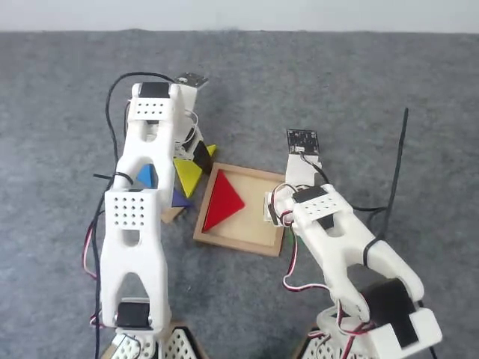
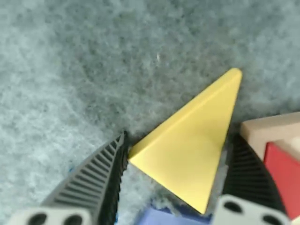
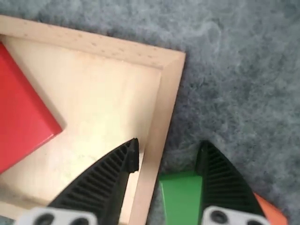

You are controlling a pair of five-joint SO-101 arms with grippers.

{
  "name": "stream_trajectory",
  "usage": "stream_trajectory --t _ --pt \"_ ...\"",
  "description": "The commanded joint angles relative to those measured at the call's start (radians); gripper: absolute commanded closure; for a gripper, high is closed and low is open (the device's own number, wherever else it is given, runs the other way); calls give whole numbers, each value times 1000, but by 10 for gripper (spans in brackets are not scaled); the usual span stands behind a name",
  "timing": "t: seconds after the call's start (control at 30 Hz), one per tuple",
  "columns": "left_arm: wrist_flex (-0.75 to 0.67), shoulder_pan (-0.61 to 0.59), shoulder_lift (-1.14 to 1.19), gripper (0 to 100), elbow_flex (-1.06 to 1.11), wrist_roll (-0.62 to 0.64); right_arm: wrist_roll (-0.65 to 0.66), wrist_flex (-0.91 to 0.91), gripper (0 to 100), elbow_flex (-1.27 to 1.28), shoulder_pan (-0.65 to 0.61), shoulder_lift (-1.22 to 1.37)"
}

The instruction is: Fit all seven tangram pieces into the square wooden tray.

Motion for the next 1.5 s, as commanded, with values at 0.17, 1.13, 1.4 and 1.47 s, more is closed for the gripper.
stream_trajectory --t 0.17,1.13,1.4,1.47 --pt "28 2 -94 677 134 -20 -9 15 786 -48 -2 -2" --pt "32 166 -71 918 163 -34 -9 15 786 -48 -1 -2" --pt "35 180 -71 960 171 -34 -9 15 786 -48 -1 -2" --pt "35 198 -74 960 193 -40 -9 13 786 -48 -1 -2"
